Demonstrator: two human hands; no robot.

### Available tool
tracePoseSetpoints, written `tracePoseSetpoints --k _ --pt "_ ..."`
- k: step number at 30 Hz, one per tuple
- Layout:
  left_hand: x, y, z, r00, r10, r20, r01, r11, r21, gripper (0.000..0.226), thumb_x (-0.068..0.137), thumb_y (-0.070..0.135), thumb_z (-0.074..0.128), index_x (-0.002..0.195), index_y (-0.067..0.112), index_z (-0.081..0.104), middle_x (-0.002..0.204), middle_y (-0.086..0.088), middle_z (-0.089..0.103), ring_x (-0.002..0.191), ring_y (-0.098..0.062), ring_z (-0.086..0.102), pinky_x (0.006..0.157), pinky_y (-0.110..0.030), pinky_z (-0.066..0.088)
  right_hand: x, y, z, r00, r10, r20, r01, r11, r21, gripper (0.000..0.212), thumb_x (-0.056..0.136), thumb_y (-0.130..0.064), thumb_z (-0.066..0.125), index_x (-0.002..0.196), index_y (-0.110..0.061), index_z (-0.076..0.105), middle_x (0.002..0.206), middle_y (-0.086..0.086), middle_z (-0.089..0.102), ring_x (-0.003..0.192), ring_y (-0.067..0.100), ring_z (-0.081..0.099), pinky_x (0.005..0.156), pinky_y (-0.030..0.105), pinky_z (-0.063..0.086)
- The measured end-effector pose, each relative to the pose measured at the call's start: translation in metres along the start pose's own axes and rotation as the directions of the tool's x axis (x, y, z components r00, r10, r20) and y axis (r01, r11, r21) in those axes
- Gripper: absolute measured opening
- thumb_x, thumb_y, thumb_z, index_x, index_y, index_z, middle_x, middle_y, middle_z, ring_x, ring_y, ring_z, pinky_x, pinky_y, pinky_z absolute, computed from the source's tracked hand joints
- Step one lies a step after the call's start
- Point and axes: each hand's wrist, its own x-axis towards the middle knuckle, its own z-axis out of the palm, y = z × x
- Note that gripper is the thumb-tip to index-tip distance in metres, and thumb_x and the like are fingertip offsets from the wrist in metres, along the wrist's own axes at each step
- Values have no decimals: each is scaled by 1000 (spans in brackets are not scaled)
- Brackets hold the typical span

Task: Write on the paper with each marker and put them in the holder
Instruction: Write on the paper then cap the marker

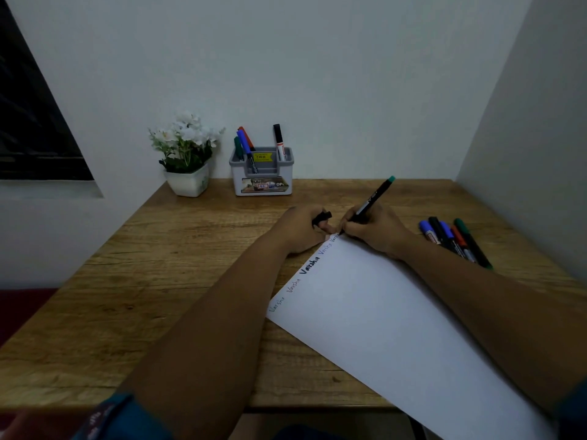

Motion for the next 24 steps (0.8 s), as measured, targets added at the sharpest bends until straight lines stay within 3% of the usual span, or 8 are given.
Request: tracePoseSetpoints --k 7,10,13,15,17,20,24 --pt "-1 -1 -1 999 -25 30 26 999 -36 18 81 13 73 96 14 63 105 2 73 103 -15 64 93 -39 52 0 0 2 998 44 -43 -42 998 44 8 83 -10 65 77 -9 70 78 4 72 78 17 66 74 35 53" --pt "-3 -1 -1 999 -12 39 16 994 -105 27 81 9 73 78 27 53 100 3 74 102 -13 67 94 -41 52 1 -1 1 978 144 -150 -89 942 323 13 87 -9 63 76 -16 65 67 -4 65 62 6 57 64 27 47" --pt "-4 -1 2 1000 -17 -12 15 992 -126 31 82 8 71 74 26 48 94 0 72 94 -15 67 88 -44 54 4 -8 -4 964 191 -183 -65 841 538 15 90 -6 63 89 -18 54 65 -3 59 50 5 52 53 21 43" --pt "-4 0 4 999 -9 -49 5 996 -93 31 82 12 72 74 27 46 86 -1 65 82 -15 62 76 -39 53 4 -14 -11 980 147 -134 -35 791 611 12 93 -15 63 94 -14 51 63 -2 55 48 6 48 50 19 43" --pt "-5 3 6 998 -4 -60 0 997 -75 29 82 17 74 75 24 46 77 5 55 69 -10 50 65 -29 43 4 -17 -19 993 103 -50 -39 714 699 14 98 -25 56 90 -13 54 65 0 58 52 6 51 52 18 47" --pt "-4 5 5 996 -23 -83 14 995 -103 29 83 17 72 74 23 45 69 7 47 63 -10 43 63 -29 35 3 -19 -26 992 102 79 -124 593 795 27 103 -29 42 86 -15 57 71 5 65 59 11 59 57 21 50" --pt "-4 8 5 995 -24 -93 14 994 -107 29 83 16 71 72 23 45 69 7 47 62 -11 42 62 -29 34 6 -13 -18 987 139 75 -150 683 715 24 101 -27 48 102 -5 56 78 7 70 68 12 65 61 22 54"
